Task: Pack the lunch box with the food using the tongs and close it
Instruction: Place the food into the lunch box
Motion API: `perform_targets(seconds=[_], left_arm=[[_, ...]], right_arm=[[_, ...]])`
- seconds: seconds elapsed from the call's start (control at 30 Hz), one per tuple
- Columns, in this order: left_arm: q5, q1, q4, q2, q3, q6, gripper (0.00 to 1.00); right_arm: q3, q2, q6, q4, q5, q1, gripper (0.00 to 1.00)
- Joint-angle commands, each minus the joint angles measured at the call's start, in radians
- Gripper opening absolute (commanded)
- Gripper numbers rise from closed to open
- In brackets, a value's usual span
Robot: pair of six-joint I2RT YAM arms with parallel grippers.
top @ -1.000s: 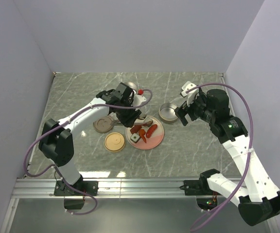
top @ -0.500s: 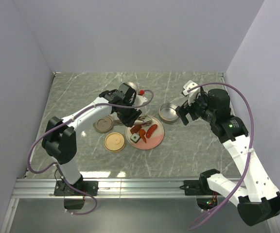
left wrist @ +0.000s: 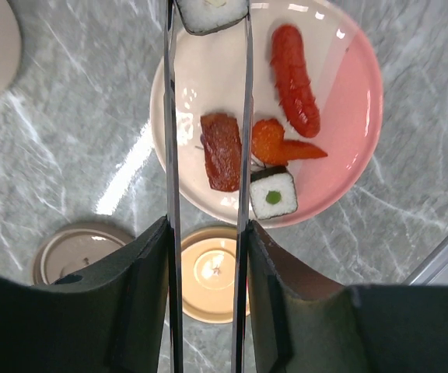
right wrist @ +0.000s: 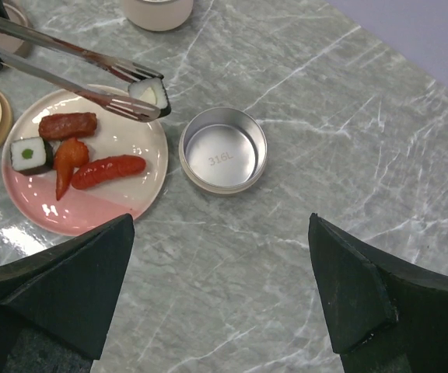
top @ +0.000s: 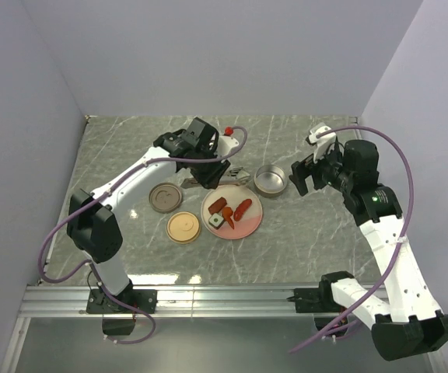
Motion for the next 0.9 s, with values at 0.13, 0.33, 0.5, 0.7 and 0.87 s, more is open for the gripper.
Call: perform_targets(seconds=[0.13,0.33,0.5,0.7,0.87], left_arm=[[0.073,-0.022,-0.009,0.098,0.220,-0.023,0.25],[0.085,-0.045,-0.006,0.189,0.318,-0.031,0.25],[0.090,-0.068,-0.003,0.241,0.348,-0.034,0.26],[0.090,-0.082,0.004,0.278,0.349,-0.039,0.27],[0.082,-0.085,-0.014,0.290,0.355,-0.034,0.29]], right_arm=[[0.014,0.003,0.090,0.034,-0.091,-0.072,1.00],[0.014,-0.013,0.095,0.036,-0.101,-0.103,1.00],[0.014,-0.019,0.084,0.025,-0.101,-0.108,1.00],[0.014,-0.017,0.076,0.020,-0.103,-0.109,1.00],[0.017,-0.014,0.067,0.011,-0.100,-0.109,1.00]])
